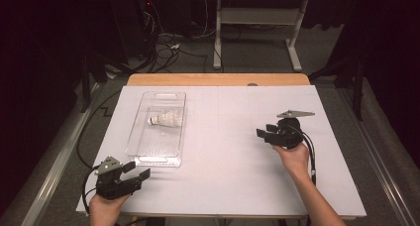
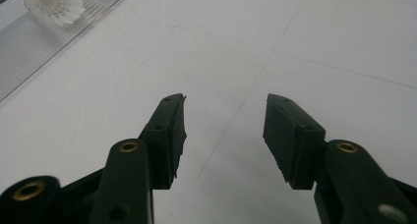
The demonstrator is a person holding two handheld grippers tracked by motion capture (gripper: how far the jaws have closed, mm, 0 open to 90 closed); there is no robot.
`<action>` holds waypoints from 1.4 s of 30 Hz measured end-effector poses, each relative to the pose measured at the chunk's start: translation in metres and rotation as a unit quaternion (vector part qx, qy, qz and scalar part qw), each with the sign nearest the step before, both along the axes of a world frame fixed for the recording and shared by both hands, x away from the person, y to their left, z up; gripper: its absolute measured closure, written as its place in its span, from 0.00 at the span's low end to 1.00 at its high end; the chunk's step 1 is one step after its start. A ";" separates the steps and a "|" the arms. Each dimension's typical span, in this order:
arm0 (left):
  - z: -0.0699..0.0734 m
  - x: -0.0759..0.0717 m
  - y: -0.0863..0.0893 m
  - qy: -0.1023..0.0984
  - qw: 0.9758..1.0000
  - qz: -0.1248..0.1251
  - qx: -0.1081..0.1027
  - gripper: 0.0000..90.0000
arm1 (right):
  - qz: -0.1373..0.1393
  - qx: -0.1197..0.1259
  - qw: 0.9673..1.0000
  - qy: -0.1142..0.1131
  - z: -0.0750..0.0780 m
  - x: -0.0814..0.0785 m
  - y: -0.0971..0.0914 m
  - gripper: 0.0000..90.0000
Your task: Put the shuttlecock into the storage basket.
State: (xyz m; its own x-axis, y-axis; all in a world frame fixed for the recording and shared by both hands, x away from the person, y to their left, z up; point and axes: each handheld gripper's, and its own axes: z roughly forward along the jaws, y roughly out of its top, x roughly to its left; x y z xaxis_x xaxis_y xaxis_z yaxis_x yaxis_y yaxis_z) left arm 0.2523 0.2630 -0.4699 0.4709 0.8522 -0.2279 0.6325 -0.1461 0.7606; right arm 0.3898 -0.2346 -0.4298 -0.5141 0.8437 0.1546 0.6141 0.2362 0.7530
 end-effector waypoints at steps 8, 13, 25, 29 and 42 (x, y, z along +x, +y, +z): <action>0.000 0.000 0.000 0.000 1.000 0.001 -0.001 0.37 | -0.006 0.002 1.000 -0.001 0.000 -0.003 -0.009 0.56; 0.000 0.000 0.000 0.000 1.000 0.001 -0.001 0.37 | -0.009 0.003 1.000 -0.002 -0.001 -0.006 -0.014 0.56; 0.000 0.000 0.000 0.000 1.000 0.002 -0.001 0.37 | -0.016 0.004 1.000 -0.004 -0.002 -0.013 -0.023 0.56; 0.000 0.000 0.000 0.000 1.000 0.002 -0.001 0.37 | -0.018 0.005 1.000 -0.004 -0.003 -0.015 -0.026 0.56; 0.000 0.000 0.000 0.000 1.000 0.002 -0.001 0.37 | -0.021 0.013 1.000 -0.010 -0.003 -0.024 -0.033 0.54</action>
